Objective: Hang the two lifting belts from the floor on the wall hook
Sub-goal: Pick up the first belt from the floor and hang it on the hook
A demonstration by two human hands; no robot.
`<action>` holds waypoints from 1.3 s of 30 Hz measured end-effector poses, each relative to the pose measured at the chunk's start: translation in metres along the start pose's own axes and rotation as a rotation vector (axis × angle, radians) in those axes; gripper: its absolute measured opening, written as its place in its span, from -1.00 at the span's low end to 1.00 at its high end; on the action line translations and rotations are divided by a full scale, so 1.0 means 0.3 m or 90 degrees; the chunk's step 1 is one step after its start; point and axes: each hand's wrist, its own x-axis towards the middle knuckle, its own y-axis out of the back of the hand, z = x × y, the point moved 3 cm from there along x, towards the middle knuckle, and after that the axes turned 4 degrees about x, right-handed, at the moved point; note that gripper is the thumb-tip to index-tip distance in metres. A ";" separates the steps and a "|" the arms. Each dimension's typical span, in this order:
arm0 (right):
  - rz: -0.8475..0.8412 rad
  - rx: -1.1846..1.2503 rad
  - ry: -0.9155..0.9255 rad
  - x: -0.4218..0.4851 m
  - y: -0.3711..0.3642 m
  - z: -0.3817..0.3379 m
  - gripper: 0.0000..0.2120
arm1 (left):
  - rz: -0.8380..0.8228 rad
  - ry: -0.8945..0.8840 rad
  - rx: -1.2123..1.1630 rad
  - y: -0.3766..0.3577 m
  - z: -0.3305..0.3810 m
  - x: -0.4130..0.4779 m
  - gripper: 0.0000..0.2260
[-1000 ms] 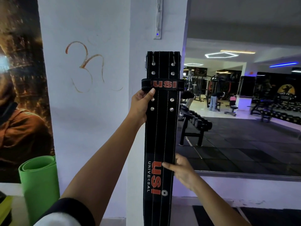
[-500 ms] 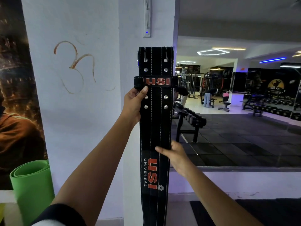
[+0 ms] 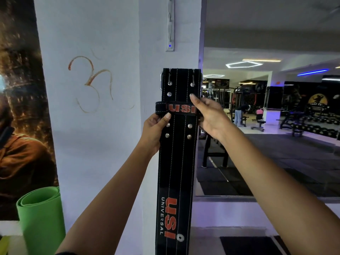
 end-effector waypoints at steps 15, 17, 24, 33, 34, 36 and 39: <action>0.087 -0.017 0.045 -0.029 -0.046 0.099 -0.81 | 0.071 0.105 0.123 0.010 0.134 0.064 -0.61; 0.075 -0.023 0.045 -0.040 -0.044 0.110 -0.75 | 0.109 0.142 0.084 0.020 0.152 0.093 -0.60; 0.048 -0.039 0.029 -0.046 -0.041 0.152 -0.87 | 0.240 0.156 -0.025 -0.004 0.183 0.130 -0.84; -0.086 -0.122 0.011 0.021 -0.077 -0.007 -0.68 | 0.256 0.006 -0.027 -0.012 0.245 0.182 -0.79; -0.047 -0.147 0.027 0.040 -0.095 -0.034 -0.65 | 0.255 0.002 -0.022 -0.014 0.250 0.190 -0.79; 0.066 -0.195 0.057 0.096 -0.135 -0.066 -0.55 | 0.249 -0.015 -0.013 -0.021 0.257 0.210 -0.78; 0.191 -0.219 0.144 0.177 -0.196 -0.074 -0.56 | 0.249 -0.058 0.013 -0.034 0.267 0.252 -0.79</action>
